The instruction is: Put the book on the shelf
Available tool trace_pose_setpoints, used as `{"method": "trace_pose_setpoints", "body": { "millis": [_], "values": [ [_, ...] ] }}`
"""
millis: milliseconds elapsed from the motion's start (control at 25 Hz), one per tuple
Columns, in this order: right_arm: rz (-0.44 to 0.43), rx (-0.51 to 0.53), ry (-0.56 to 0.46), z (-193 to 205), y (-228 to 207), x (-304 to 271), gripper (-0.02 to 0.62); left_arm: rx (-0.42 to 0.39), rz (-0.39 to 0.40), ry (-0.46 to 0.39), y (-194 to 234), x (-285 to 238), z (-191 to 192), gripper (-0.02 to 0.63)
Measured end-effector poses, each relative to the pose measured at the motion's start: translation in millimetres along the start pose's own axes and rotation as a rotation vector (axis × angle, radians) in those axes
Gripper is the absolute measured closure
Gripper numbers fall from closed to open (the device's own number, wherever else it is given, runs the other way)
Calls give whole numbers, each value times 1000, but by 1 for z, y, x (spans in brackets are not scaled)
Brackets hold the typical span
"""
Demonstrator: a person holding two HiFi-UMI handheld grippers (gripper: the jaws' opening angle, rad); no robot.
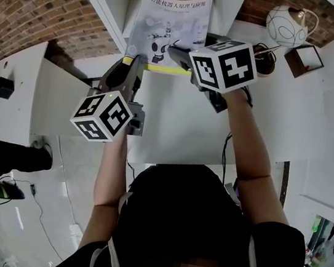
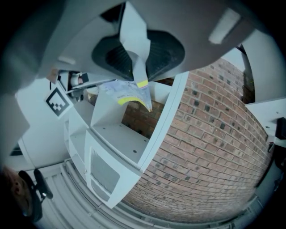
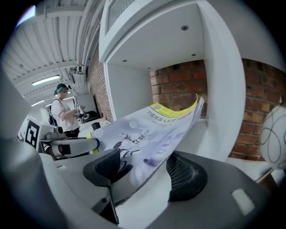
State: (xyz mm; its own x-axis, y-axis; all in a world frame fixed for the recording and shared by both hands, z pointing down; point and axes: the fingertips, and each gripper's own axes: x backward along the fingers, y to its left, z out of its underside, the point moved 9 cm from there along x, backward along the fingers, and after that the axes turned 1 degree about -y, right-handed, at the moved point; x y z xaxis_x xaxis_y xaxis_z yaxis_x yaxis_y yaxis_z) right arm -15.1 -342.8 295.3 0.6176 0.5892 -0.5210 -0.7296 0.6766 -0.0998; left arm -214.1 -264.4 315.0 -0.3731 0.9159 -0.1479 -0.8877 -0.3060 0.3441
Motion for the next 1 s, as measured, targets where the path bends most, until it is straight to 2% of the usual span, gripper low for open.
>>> {"method": "trace_pose_setpoints", "body": {
  "millis": [160, 400, 520, 640, 840, 1000],
  "values": [
    [-21, 25, 24, -7, 4, -10, 267, -7, -37, -22, 4, 4, -3, 517],
    [-32, 3, 38, -8, -2, -6, 230, -34, -37, -45, -1, 6, -6, 515],
    [32, 42, 29, -8, -9, 6, 189, -40, -40, -48, 0, 6, -8, 517],
    [118, 147, -15, -14, -12, 26, 201, -38, -42, -59, -1, 7, -12, 517],
    [33, 231, -75, -12, 12, 46, 221, -37, -46, -65, -3, 6, -14, 517],
    [-20, 292, -75, -4, 37, 49, 232, -44, -42, -62, -6, 7, -13, 514]
  ]
}}
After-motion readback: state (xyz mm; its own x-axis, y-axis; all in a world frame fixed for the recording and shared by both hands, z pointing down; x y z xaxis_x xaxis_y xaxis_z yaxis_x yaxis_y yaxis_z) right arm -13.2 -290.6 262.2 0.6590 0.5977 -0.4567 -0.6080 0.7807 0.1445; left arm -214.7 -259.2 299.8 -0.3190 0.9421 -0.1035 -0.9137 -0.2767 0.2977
